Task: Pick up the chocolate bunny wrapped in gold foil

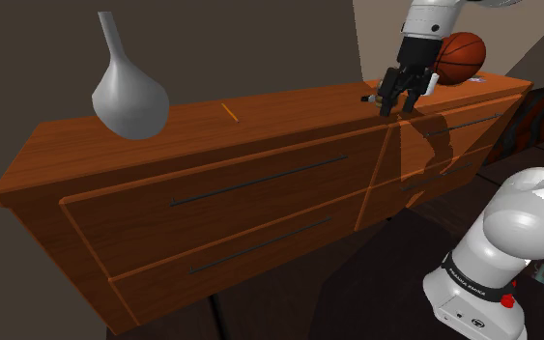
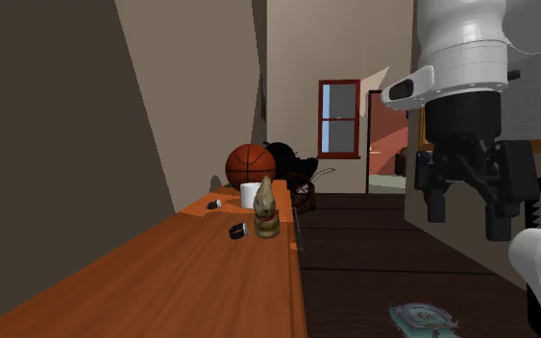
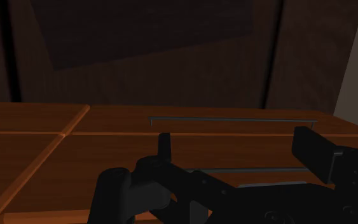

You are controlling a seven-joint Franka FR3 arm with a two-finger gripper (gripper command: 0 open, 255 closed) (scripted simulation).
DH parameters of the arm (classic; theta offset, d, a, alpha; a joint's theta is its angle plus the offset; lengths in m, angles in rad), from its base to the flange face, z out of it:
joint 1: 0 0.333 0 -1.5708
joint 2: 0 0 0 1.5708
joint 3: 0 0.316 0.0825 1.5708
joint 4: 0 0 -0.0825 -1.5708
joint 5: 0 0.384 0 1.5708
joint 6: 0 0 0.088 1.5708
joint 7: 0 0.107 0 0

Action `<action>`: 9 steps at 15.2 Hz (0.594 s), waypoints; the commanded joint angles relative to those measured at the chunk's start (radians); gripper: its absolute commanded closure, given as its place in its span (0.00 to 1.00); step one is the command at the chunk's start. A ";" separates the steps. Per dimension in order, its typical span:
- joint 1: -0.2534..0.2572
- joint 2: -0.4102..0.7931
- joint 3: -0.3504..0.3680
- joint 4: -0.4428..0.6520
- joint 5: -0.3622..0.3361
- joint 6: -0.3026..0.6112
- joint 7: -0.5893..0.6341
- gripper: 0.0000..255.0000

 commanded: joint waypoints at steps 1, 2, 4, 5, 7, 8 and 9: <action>0.000 0.000 0.000 0.000 0.000 0.000 0.000 0.00; -0.006 0.022 -0.024 0.020 -0.008 0.002 -0.021 0.00; -0.017 0.069 -0.071 0.062 -0.020 0.006 -0.064 0.00; -0.022 0.093 -0.095 0.085 -0.025 0.007 -0.085 0.00; -0.029 0.145 -0.141 0.135 -0.031 0.008 -0.128 0.00; -0.032 0.172 -0.164 0.161 -0.032 0.008 -0.150 0.00; -0.035 0.199 -0.187 0.188 -0.032 0.006 -0.172 0.00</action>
